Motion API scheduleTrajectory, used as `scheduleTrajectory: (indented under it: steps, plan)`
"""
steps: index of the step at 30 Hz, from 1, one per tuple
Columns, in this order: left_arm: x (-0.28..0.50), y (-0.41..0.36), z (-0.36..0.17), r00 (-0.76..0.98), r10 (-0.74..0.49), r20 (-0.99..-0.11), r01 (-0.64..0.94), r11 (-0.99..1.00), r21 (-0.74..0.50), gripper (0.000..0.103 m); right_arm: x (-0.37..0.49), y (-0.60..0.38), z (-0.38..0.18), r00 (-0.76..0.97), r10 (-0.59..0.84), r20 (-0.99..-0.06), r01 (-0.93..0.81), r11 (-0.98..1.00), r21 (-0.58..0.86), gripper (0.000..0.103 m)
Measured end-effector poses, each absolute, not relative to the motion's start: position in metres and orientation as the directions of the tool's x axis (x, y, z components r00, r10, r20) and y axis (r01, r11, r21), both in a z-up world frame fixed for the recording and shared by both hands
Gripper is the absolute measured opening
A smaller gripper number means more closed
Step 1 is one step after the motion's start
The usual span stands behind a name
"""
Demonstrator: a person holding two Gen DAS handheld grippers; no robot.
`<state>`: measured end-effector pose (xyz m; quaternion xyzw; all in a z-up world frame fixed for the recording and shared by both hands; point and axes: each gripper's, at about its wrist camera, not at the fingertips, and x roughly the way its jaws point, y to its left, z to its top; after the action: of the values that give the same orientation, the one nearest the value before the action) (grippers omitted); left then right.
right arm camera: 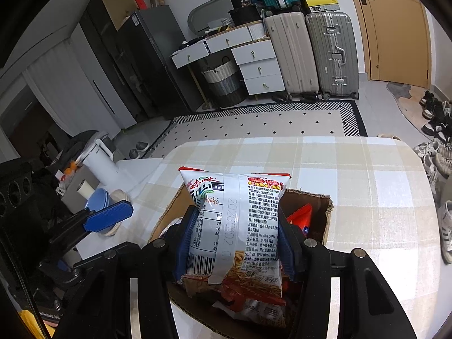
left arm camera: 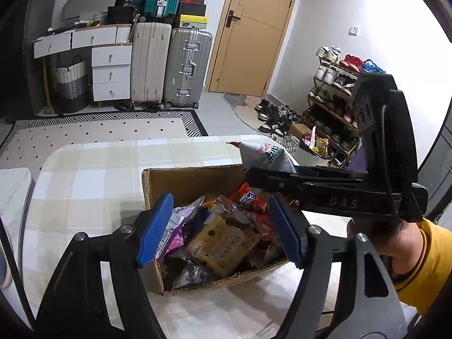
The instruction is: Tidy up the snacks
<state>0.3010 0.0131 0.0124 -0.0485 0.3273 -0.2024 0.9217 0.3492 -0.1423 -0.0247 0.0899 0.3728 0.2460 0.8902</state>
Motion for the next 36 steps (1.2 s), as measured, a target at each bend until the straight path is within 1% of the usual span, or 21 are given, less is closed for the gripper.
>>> scheduleTrajectory:
  steps: [2, 5, 7, 13, 15, 18, 24, 30, 32, 33, 35, 36]
  plan:
    - [0.299, 0.013, 0.013, 0.707, -0.400, -0.584, 0.336, 0.916, -0.221, 0.069, 0.350, -0.139, -0.025, 0.595, 0.499, -0.630, -0.369, 0.866, 0.337, 0.052]
    - [0.295, 0.015, 0.012, 0.709, -0.394, -0.585, 0.327, 0.919, -0.222, 0.070, 0.351, -0.137, -0.024, 0.605, 0.465, -0.646, -0.348, 0.885, 0.310, 0.056]
    - [0.294, 0.018, 0.012, 0.709, -0.394, -0.585, 0.322, 0.919, -0.229, 0.070, 0.350, -0.139, -0.020, 0.619, 0.461, -0.635, -0.345, 0.887, 0.307, 0.061]
    - [0.287, 0.025, 0.013, 0.715, -0.377, -0.588, 0.294, 0.926, -0.236, 0.071, 0.338, -0.146, -0.005, 0.648, 0.474, -0.596, -0.357, 0.880, 0.312, 0.061]
    - [0.281, 0.028, 0.016, 0.731, -0.366, -0.576, 0.276, 0.930, -0.241, 0.072, 0.331, -0.149, 0.000, 0.664, 0.468, -0.583, -0.354, 0.884, 0.306, 0.062]
    - [0.271, 0.032, 0.021, 0.745, -0.362, -0.560, 0.265, 0.931, -0.250, 0.077, 0.319, -0.151, 0.006, 0.673, 0.477, -0.564, -0.362, 0.879, 0.312, 0.062]
    - [0.246, 0.027, 0.035, 0.762, -0.338, -0.553, 0.264, 0.941, -0.212, 0.078, 0.296, -0.155, 0.021, 0.690, 0.487, -0.535, -0.378, 0.873, 0.307, 0.062]
    - [0.222, 0.022, 0.061, 0.784, -0.322, -0.530, 0.257, 0.947, -0.194, 0.078, 0.259, -0.150, 0.047, 0.721, 0.481, -0.498, -0.419, 0.876, 0.239, 0.062]
    - [0.213, 0.021, 0.071, 0.793, -0.317, -0.521, 0.256, 0.948, -0.187, 0.078, 0.242, -0.150, 0.059, 0.738, 0.480, -0.473, -0.433, 0.876, 0.213, 0.063]
    - [0.206, 0.020, 0.078, 0.801, -0.312, -0.511, 0.255, 0.950, -0.180, 0.078, 0.234, -0.150, 0.066, 0.744, 0.481, -0.463, -0.440, 0.875, 0.202, 0.063]
    - [0.195, 0.018, 0.091, 0.815, -0.298, -0.497, 0.250, 0.954, -0.162, 0.078, 0.215, -0.149, 0.079, 0.760, 0.484, -0.433, -0.453, 0.873, 0.180, 0.071]
    - [0.189, 0.018, 0.098, 0.821, -0.296, -0.488, 0.251, 0.955, -0.157, 0.079, 0.205, -0.151, 0.086, 0.773, 0.480, -0.414, -0.453, 0.875, 0.169, 0.078]
